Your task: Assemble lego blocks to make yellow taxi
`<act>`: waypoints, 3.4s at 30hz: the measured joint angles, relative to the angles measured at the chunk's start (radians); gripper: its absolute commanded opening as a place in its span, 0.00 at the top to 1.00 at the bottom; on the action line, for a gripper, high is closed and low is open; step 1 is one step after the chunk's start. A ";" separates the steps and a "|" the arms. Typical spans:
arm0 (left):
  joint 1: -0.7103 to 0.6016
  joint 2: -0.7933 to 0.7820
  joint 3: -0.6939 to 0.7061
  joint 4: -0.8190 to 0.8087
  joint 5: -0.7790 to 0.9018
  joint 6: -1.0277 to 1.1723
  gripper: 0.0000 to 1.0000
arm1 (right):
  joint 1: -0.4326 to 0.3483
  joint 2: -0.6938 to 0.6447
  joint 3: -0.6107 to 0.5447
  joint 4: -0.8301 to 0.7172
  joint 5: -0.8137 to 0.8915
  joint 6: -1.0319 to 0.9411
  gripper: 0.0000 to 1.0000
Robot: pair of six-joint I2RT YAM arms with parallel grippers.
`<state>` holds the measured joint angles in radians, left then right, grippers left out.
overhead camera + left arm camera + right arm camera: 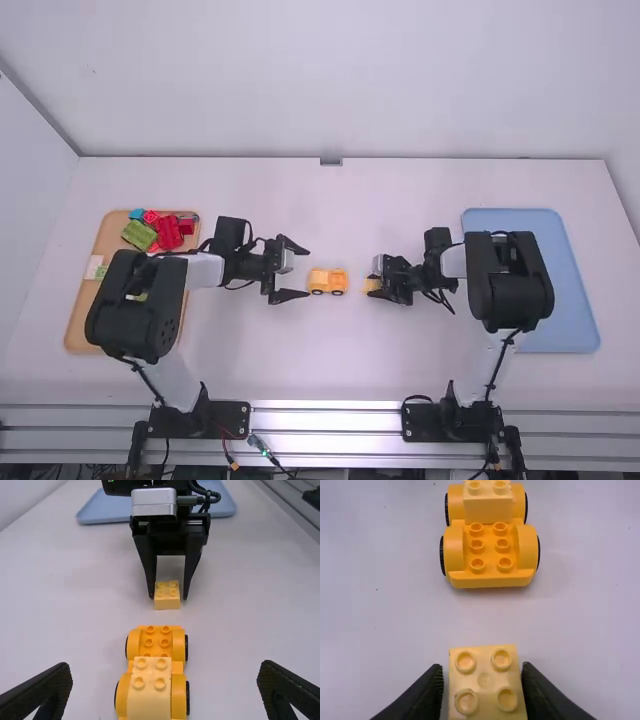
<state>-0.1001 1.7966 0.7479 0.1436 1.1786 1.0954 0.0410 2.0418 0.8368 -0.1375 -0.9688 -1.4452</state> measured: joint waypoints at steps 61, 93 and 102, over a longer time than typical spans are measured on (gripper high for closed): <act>-0.120 0.298 0.134 0.112 -0.204 -0.058 0.56 | 0.259 -0.051 0.100 0.145 0.042 0.383 0.82; -0.138 0.298 0.132 0.119 -0.204 -0.100 0.71 | 0.254 -0.056 0.075 0.119 0.067 0.398 0.83; -0.160 0.298 0.131 0.177 -0.240 -0.172 0.68 | 0.243 -0.069 0.075 0.116 0.103 0.391 0.66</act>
<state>-0.2604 2.0945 0.8787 0.3210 0.9386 0.9237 0.2840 1.9724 0.9115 -0.0219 -0.8658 -1.0542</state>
